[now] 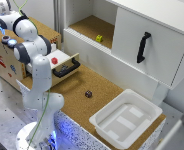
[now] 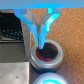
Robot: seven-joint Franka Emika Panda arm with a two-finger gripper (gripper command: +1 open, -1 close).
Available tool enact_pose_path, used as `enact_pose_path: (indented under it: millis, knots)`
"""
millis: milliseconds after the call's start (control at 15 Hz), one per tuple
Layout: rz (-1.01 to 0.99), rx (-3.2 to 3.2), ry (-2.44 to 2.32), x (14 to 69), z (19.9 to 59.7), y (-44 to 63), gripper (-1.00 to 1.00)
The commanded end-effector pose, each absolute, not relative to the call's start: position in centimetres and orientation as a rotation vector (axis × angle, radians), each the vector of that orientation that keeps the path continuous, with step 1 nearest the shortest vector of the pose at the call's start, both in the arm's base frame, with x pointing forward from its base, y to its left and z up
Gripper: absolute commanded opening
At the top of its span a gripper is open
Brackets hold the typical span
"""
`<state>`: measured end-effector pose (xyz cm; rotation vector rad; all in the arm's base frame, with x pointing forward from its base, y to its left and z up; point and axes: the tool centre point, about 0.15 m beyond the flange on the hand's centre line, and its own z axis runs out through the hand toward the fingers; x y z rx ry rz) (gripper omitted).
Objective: Turn on the red light
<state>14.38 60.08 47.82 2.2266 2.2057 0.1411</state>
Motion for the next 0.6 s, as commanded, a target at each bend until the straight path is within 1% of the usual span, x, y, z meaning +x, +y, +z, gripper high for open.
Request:
enact_pose_path:
  millis: [0,400,533]
  knots:
    - [-0.135,2.209,2.117,16.3,45.2,62.6,-1.00]
    - [-0.077,2.238,2.135,15.8,46.0,63.6,-1.00]
    - [-0.015,2.264,2.097,16.0,49.1,63.1,-1.00]
